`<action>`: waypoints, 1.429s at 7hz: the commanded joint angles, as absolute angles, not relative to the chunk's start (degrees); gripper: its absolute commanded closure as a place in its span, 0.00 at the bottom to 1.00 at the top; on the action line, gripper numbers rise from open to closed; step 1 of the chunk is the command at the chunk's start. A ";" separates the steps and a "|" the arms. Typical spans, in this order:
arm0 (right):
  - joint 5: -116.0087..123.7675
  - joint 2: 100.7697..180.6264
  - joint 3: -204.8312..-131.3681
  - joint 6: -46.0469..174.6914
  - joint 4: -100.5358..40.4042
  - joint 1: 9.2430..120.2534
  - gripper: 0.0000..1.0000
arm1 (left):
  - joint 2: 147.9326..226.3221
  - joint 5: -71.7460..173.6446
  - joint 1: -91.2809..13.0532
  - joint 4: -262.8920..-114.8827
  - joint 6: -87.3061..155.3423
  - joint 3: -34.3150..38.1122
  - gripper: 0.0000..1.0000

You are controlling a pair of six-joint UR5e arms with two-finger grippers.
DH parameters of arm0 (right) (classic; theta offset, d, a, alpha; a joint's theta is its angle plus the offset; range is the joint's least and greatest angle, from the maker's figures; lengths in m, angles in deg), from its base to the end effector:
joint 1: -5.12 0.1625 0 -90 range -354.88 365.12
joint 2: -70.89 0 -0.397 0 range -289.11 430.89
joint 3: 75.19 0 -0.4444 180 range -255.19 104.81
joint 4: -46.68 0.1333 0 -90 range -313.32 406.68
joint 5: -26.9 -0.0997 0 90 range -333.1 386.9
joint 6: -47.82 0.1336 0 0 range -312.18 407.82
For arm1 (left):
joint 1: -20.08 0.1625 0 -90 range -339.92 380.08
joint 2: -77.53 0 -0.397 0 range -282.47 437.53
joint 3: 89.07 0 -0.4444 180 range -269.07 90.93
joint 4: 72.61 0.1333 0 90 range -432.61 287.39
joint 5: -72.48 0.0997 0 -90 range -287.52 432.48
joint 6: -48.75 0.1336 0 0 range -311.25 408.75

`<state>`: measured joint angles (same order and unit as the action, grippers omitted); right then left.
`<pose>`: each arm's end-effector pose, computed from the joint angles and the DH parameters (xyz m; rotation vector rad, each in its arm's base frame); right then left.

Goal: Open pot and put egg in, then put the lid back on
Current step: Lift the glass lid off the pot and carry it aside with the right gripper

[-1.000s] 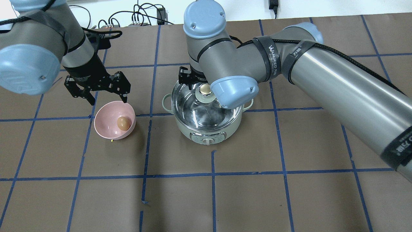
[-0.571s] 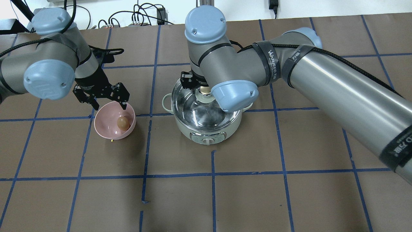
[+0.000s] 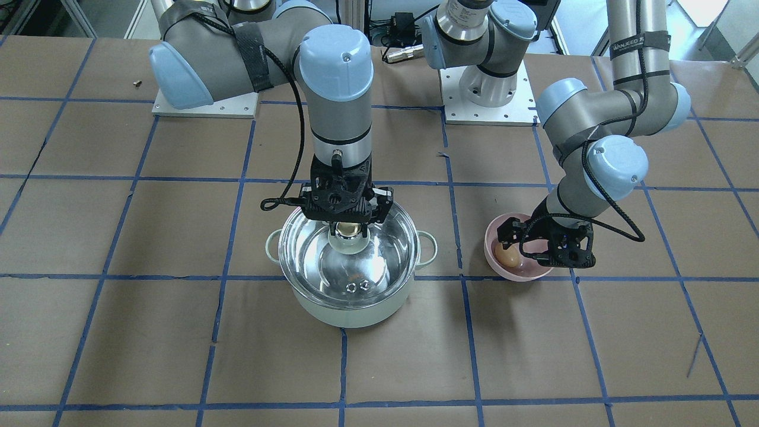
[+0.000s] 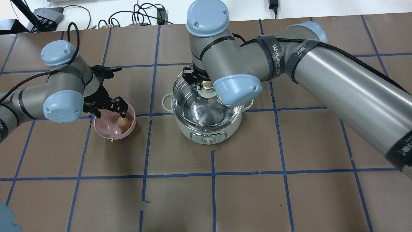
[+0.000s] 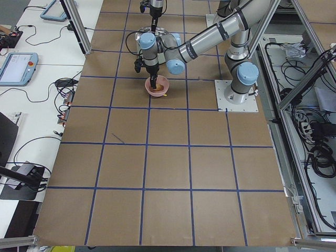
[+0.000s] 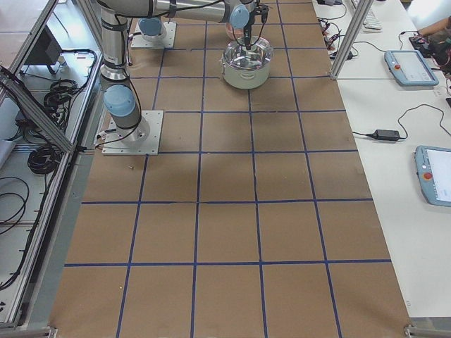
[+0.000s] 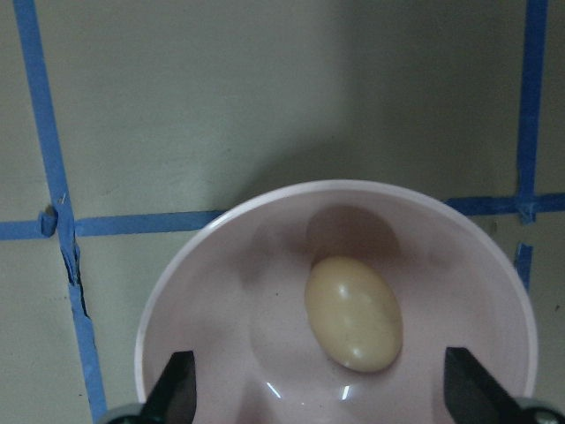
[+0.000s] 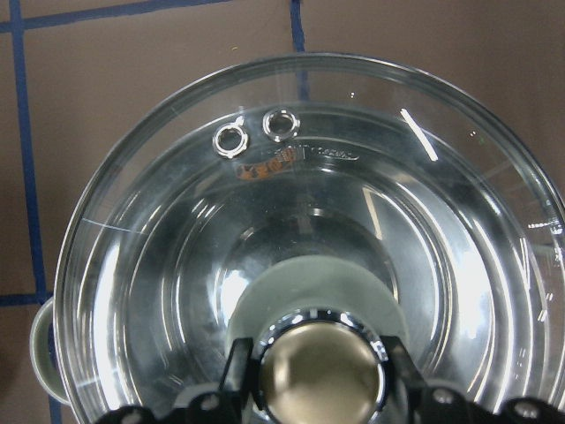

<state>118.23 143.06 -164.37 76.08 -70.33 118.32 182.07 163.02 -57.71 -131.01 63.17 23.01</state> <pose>0.3828 -0.5626 0.2962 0.1389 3.0728 -0.2579 -0.0140 -0.5596 0.1399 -0.0610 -3.1270 -0.1368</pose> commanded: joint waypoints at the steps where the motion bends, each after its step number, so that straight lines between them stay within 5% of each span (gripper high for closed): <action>1: 118.31 148.98 -162.21 69.92 -62.45 113.09 0.65 | 182.30 161.17 -57.70 -130.09 63.16 24.92 0.00; 4: 117.51 159.29 -162.46 52.71 -47.74 97.70 0.67 | 182.47 161.78 -57.70 -130.09 63.07 25.01 0.00; 10: 116.55 158.08 -166.07 51.51 -48.33 96.78 0.66 | 182.83 163.62 -58.14 -129.48 62.90 25.63 0.00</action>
